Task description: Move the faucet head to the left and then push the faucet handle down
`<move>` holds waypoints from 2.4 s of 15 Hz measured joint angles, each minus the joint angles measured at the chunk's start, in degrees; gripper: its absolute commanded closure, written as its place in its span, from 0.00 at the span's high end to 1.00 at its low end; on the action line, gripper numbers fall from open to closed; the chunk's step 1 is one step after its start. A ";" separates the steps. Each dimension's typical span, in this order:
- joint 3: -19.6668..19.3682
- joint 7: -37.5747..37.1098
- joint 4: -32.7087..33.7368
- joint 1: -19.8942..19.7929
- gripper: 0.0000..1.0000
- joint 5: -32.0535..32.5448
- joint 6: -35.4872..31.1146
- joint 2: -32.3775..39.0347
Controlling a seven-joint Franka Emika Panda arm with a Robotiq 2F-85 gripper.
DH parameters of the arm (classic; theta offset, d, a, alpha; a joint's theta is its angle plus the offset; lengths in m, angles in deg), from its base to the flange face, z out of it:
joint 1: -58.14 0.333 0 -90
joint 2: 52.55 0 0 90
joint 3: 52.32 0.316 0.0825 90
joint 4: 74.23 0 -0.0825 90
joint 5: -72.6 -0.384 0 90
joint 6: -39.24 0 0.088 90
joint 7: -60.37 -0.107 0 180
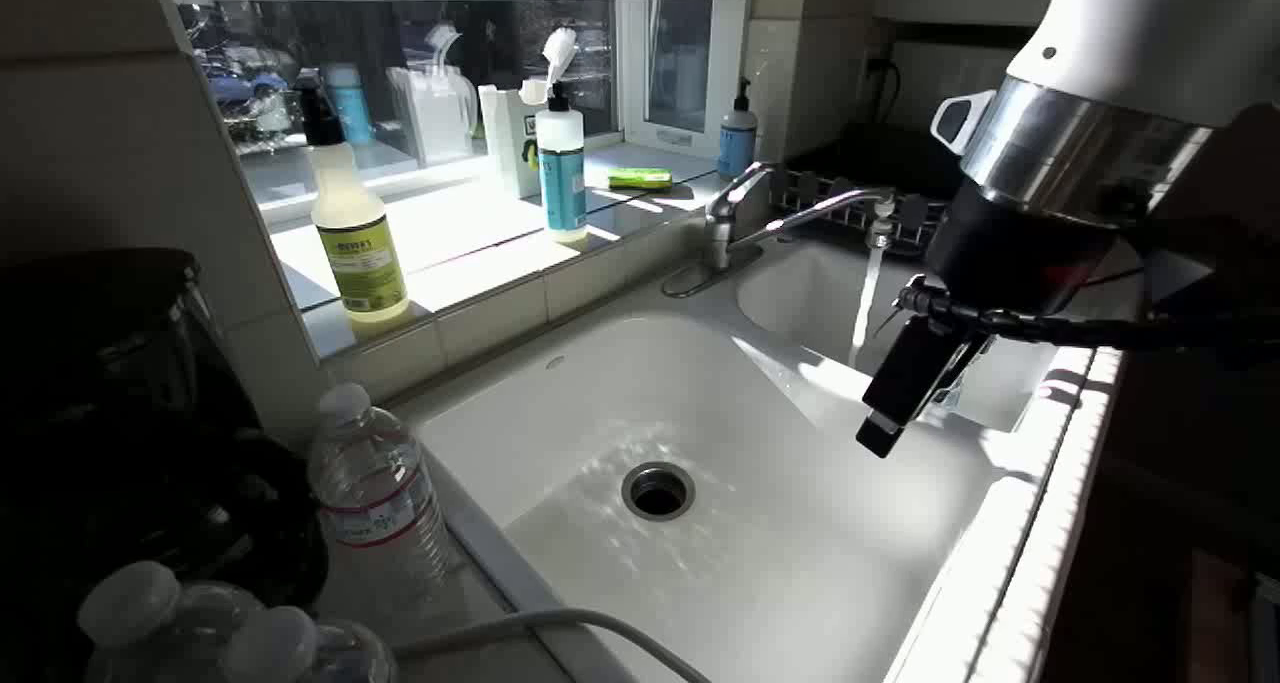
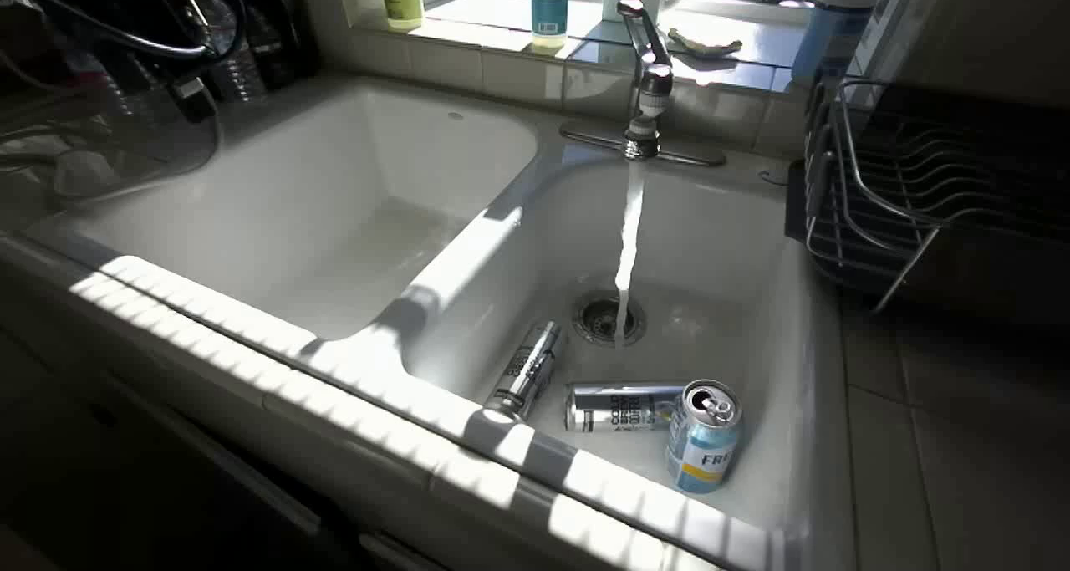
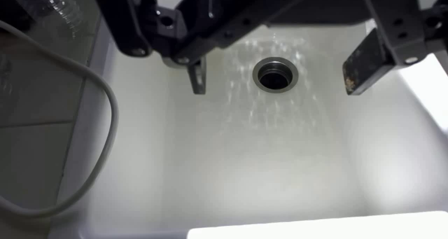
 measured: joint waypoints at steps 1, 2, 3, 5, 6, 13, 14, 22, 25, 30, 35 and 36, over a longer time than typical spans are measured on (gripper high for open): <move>0.00 0.00 0.00 0.00 1.00 0.00 0.00 0.01; 0.00 0.00 0.00 0.00 1.00 0.00 0.00 0.02; 0.00 0.00 0.00 0.00 1.00 0.00 0.00 0.02; 0.00 0.00 0.00 0.00 1.00 0.00 0.00 0.02; 0.00 0.00 0.00 0.00 1.00 0.00 0.00 0.02; -0.97 -0.86 5.57 -3.77 1.00 6.02 -2.24 0.39; -1.48 -1.06 7.08 -5.22 1.00 7.69 -2.24 0.43; -7.74 -1.21 13.91 -16.80 1.00 20.15 2.37 0.25; -10.08 -1.11 14.01 -18.86 1.00 21.77 5.23 0.02; -14.16 3.10 12.75 -19.06 1.00 22.01 6.02 -0.82; -14.44 3.34 12.70 -18.89 1.00 22.01 5.99 -0.87; -14.44 3.34 12.70 -18.88 1.00 22.01 5.99 -0.86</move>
